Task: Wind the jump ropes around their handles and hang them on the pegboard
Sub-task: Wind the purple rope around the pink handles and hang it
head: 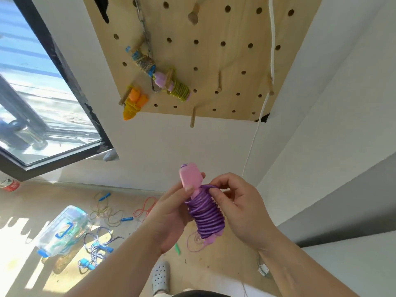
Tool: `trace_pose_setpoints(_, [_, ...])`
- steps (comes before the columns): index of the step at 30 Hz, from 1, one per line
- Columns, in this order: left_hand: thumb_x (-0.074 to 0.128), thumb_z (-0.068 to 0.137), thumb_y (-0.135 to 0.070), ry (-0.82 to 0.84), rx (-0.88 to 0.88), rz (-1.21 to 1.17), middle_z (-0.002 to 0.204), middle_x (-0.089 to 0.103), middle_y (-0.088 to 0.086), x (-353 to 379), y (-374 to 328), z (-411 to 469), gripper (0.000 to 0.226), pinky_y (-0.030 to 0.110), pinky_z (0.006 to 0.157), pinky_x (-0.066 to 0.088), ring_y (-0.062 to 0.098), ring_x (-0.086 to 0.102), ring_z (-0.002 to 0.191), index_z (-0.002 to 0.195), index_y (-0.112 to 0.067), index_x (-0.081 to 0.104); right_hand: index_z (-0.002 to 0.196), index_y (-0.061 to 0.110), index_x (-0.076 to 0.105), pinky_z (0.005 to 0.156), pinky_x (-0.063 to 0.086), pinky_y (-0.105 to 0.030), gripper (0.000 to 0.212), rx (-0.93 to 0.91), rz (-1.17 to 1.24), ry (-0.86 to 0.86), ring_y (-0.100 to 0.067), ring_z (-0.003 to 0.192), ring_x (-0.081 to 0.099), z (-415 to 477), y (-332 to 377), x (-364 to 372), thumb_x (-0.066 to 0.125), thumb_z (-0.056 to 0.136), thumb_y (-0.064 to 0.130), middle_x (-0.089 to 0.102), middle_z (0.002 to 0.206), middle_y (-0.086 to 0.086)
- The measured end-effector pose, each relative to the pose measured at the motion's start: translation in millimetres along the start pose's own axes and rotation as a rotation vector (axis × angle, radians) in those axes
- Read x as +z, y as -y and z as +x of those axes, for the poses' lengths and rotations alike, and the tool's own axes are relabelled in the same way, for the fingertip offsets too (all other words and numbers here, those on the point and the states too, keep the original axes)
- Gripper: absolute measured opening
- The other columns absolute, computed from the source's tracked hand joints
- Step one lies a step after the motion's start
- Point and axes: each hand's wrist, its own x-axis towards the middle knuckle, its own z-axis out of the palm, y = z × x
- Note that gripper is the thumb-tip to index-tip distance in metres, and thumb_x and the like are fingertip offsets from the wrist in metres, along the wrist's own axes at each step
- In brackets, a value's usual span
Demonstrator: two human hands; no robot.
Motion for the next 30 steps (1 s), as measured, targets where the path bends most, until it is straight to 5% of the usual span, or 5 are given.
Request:
trace_pose_setpoints(7, [0.085,0.069,-0.026,-0.023,0.043,0.31,0.102,0.073,0.013,-68,-73,44,0.053,0.03,0.076,0.055,0.024,0.071,0.092,0.117,-0.011,0.066,0.09,0.028,0.07,0.072,0.048,-0.025,0.013,-0.062,-0.254,0.053,-0.016,0.083,0.061,69,23,61,0.069,0.093,0.015,0.064,0.084,0.012])
trace_pose_setpoints(12, [0.073,0.092,-0.017,-0.072,0.008,0.202,0.089,0.069,0.013,-94,-98,73,0.017,0.047,0.077,0.051,0.028,0.064,0.083,0.105,-0.008,0.067,0.09,0.032,0.07,0.065,0.051,-0.025,0.021,0.12,-0.082,-0.109,-0.01,0.071,0.065,101,30,83,0.073,0.092,0.011,0.068,0.086,0.011])
trace_pose_setpoints(15, [0.07,0.088,-0.016,-0.056,-0.004,0.103,0.091,0.066,0.017,-95,-107,85,0.025,0.041,0.069,0.054,0.026,0.063,0.08,0.11,-0.005,0.063,0.089,0.031,0.074,0.074,0.055,-0.025,0.022,0.094,-0.156,-0.126,-0.013,0.083,0.069,116,36,77,0.074,0.091,0.01,0.069,0.089,0.011])
trace_pose_setpoints(21, [0.073,0.081,-0.012,0.058,0.065,0.019,0.095,0.068,0.018,-83,-158,115,0.057,0.049,0.075,0.056,0.027,0.063,0.079,0.13,-0.04,0.063,0.092,0.025,0.07,0.076,0.051,-0.02,0.013,-0.068,-0.283,-0.106,-0.013,0.09,0.066,171,64,58,0.068,0.096,0.013,0.068,0.09,0.012])
trace_pose_setpoints(30, [0.075,0.068,-0.014,-0.078,0.471,0.425,0.101,0.07,0.001,-52,-260,153,0.049,0.027,0.066,0.056,0.019,0.069,0.081,0.114,-0.016,0.058,0.091,0.027,0.07,0.072,0.048,-0.014,0.009,-0.356,-0.285,-0.113,-0.007,0.079,0.067,271,141,27,0.071,0.093,0.018,0.07,0.081,0.014])
